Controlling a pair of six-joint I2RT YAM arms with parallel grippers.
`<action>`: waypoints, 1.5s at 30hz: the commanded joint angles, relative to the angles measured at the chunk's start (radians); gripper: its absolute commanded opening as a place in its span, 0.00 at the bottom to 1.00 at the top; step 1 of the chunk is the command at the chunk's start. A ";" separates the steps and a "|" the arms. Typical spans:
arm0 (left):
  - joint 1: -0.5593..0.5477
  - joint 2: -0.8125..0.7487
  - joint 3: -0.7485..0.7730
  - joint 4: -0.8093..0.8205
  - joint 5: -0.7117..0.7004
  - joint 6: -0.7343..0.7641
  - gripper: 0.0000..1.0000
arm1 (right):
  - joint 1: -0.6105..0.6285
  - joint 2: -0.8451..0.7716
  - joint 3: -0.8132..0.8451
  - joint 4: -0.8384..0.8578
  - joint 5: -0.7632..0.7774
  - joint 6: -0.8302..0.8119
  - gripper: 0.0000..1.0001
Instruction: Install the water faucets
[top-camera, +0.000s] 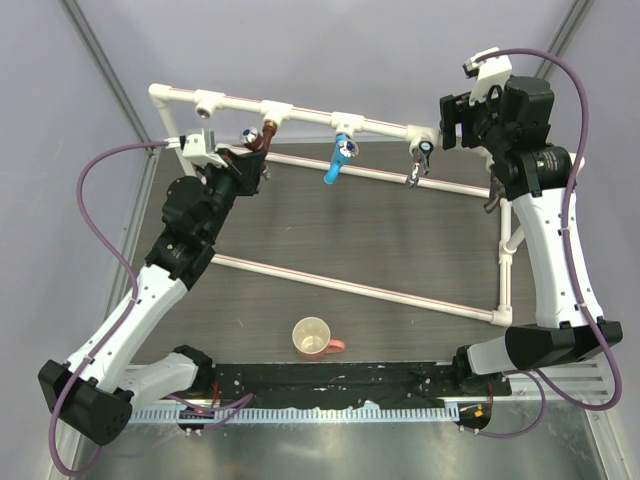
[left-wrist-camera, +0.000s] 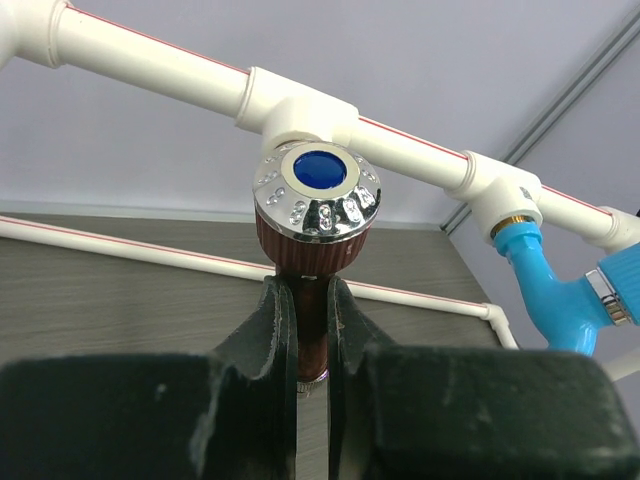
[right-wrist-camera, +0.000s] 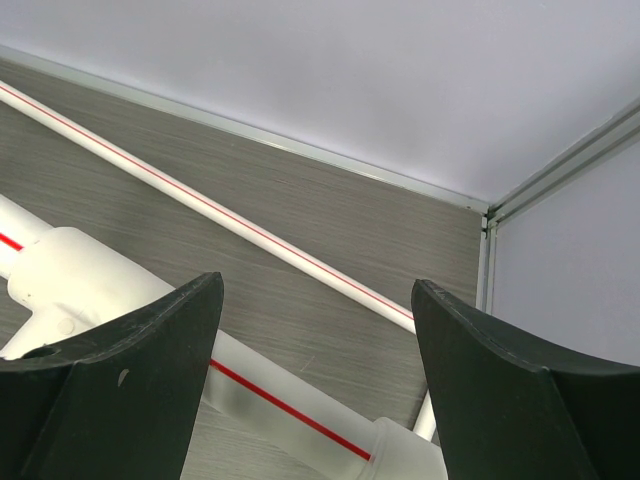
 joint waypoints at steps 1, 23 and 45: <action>-0.005 0.024 0.004 0.112 0.008 -0.047 0.00 | 0.038 0.000 -0.025 -0.121 -0.100 0.015 0.83; -0.036 0.082 0.174 -0.203 -0.040 0.423 0.00 | 0.045 0.000 -0.027 -0.120 -0.103 0.015 0.83; -0.329 0.238 0.254 -0.256 -0.445 1.083 0.00 | 0.045 0.003 -0.027 -0.121 -0.095 0.011 0.83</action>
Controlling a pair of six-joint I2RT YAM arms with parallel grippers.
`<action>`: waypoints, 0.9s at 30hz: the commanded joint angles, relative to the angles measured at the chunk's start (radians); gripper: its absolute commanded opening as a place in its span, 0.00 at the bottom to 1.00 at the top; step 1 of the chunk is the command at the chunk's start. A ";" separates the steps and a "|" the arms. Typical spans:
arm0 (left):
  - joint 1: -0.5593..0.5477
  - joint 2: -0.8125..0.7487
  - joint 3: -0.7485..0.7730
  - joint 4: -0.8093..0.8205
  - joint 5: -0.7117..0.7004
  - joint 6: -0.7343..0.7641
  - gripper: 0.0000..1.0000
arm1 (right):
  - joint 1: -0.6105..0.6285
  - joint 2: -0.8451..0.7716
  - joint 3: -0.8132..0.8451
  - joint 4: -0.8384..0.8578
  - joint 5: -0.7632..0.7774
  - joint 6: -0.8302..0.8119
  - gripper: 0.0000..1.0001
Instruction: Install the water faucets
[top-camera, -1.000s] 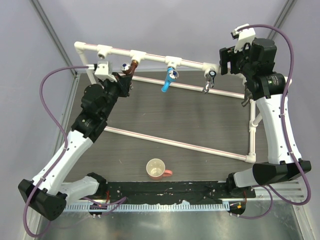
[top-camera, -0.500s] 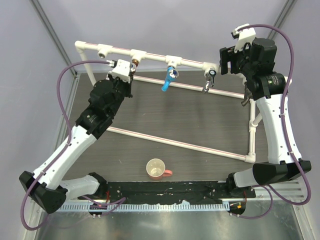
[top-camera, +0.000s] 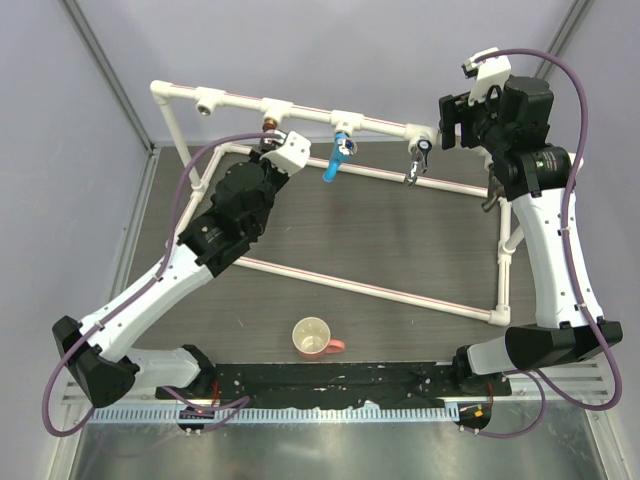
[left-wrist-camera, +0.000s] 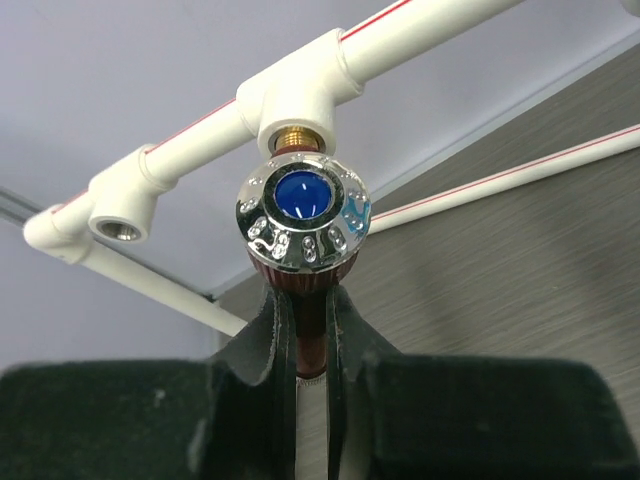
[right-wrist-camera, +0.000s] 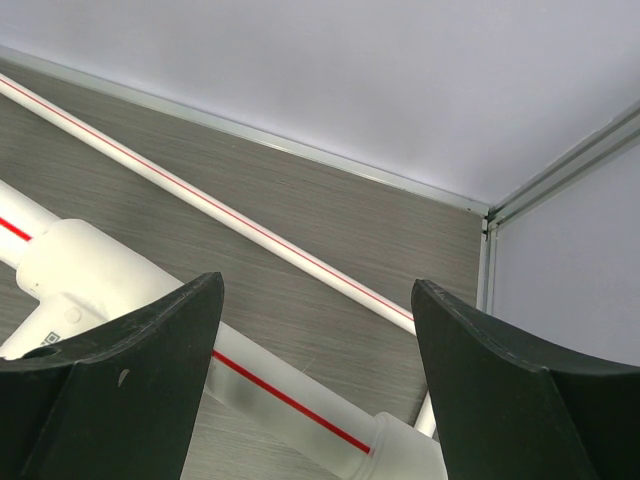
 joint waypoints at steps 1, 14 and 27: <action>-0.059 0.058 0.002 0.011 -0.047 0.226 0.00 | 0.041 0.005 -0.025 -0.126 -0.094 0.011 0.83; -0.145 0.142 -0.067 0.173 -0.201 0.556 0.01 | 0.039 0.004 -0.026 -0.126 -0.092 0.008 0.83; -0.159 0.081 -0.081 0.209 -0.172 0.451 0.47 | 0.041 0.004 -0.028 -0.126 -0.094 0.008 0.83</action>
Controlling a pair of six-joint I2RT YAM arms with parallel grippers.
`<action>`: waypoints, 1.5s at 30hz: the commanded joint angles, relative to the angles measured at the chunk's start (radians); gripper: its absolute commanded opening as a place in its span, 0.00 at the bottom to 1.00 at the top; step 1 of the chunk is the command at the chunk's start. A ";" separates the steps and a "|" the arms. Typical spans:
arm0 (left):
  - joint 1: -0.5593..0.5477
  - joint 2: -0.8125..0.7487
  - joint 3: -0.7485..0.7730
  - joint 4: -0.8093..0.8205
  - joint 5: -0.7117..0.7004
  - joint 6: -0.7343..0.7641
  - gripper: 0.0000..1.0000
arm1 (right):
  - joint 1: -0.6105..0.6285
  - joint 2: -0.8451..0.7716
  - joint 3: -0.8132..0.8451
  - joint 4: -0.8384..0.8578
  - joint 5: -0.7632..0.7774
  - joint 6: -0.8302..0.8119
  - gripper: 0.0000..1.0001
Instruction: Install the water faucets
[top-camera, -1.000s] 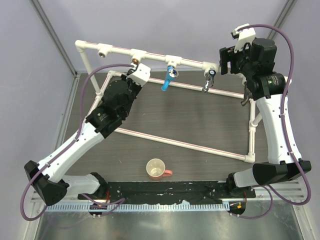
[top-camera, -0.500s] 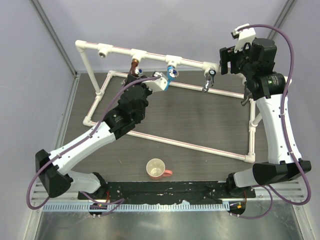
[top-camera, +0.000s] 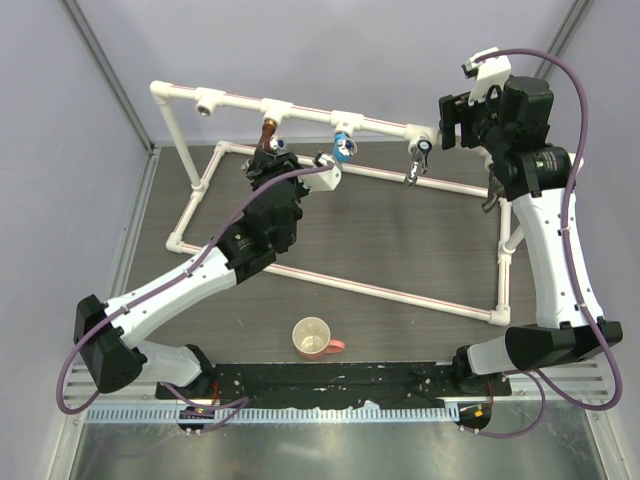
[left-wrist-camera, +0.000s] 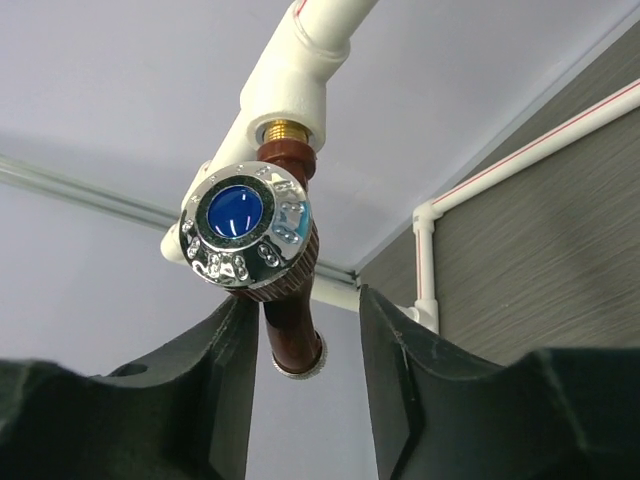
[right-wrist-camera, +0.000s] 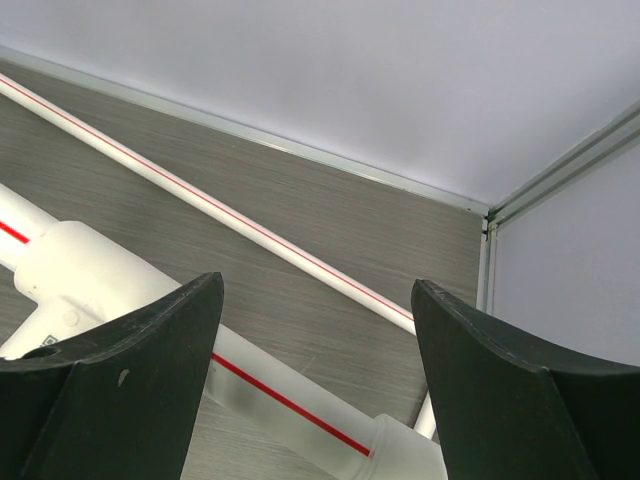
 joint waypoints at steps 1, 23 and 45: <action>-0.023 -0.026 -0.007 -0.018 0.146 -0.071 0.50 | 0.039 0.004 -0.026 -0.125 -0.095 0.008 0.83; 0.176 -0.348 0.013 -0.147 0.405 -0.950 1.00 | 0.045 -0.002 -0.026 -0.125 -0.099 0.009 0.83; 0.671 -0.416 -0.390 0.249 0.963 -2.483 1.00 | 0.047 -0.001 -0.029 -0.125 -0.086 0.006 0.83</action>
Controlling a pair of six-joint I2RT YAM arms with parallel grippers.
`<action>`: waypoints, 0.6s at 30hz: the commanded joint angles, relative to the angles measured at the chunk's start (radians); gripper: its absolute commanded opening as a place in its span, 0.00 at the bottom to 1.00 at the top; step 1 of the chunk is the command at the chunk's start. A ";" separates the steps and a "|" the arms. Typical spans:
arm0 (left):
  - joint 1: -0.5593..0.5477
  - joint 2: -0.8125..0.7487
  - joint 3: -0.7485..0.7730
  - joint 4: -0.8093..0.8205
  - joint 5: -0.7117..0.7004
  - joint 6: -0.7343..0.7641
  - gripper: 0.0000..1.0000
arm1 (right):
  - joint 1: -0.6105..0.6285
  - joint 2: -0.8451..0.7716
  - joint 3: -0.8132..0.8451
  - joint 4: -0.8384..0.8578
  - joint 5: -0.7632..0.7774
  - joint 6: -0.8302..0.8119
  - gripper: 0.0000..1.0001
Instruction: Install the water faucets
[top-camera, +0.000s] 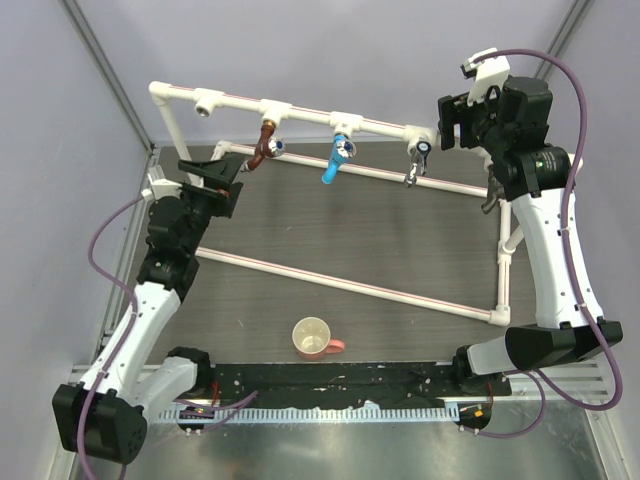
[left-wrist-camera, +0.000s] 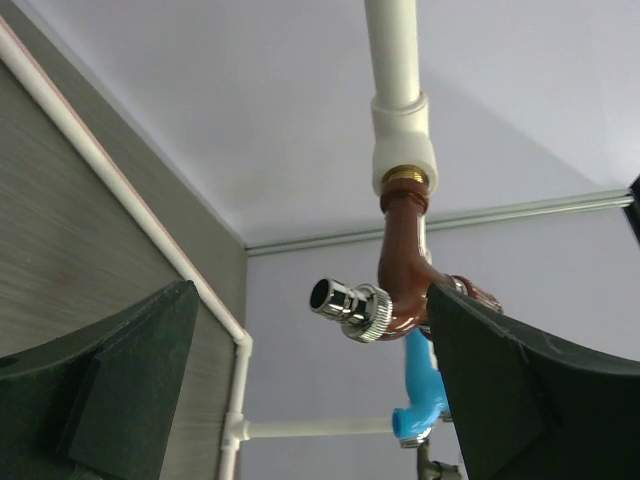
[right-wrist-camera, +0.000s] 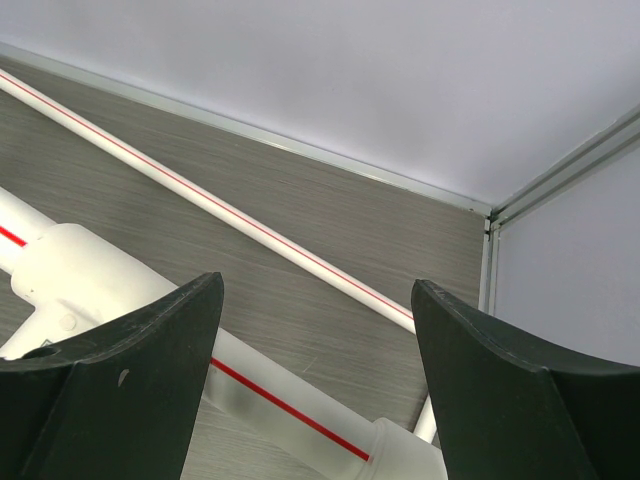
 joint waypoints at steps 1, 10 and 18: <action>-0.023 -0.022 0.037 0.155 0.049 -0.156 1.00 | 0.042 0.000 -0.029 -0.124 -0.084 0.006 0.83; -0.078 0.028 0.066 0.147 -0.040 -0.188 0.97 | 0.044 -0.003 -0.029 -0.123 -0.084 0.008 0.83; -0.135 0.064 0.115 0.135 -0.089 -0.159 0.95 | 0.043 -0.007 -0.031 -0.121 -0.086 0.006 0.83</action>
